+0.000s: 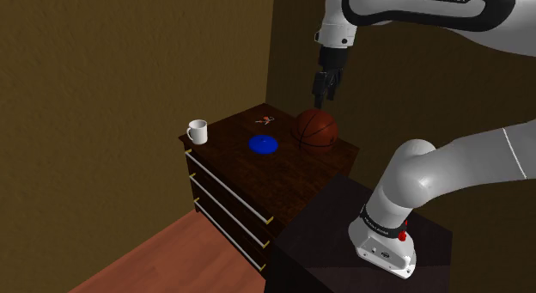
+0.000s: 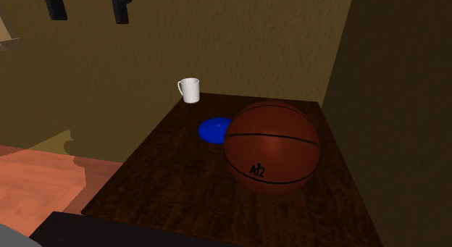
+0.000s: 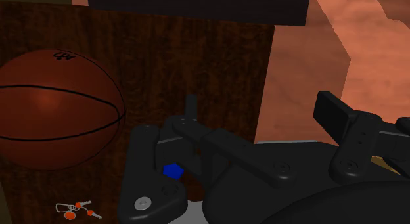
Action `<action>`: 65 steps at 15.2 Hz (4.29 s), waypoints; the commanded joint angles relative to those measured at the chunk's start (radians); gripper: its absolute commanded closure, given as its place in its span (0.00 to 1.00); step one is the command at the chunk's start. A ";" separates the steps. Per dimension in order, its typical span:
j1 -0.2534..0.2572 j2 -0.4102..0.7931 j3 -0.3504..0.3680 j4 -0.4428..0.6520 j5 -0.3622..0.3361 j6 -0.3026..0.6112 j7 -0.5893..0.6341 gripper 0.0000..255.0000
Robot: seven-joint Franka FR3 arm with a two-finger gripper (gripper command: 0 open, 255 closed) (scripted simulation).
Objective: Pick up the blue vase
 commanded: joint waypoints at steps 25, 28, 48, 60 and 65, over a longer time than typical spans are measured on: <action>-0.047 0.807 -0.114 0.210 0.008 0.585 -0.154 0.00; -0.056 0.923 -0.120 0.290 0.025 0.618 -0.175 0.00; -0.097 1.302 -0.113 0.553 0.080 0.726 -0.227 1.00; -0.096 1.271 -0.116 0.562 0.075 0.687 -0.223 1.00; -0.094 1.234 -0.119 0.576 0.068 0.635 -0.217 1.00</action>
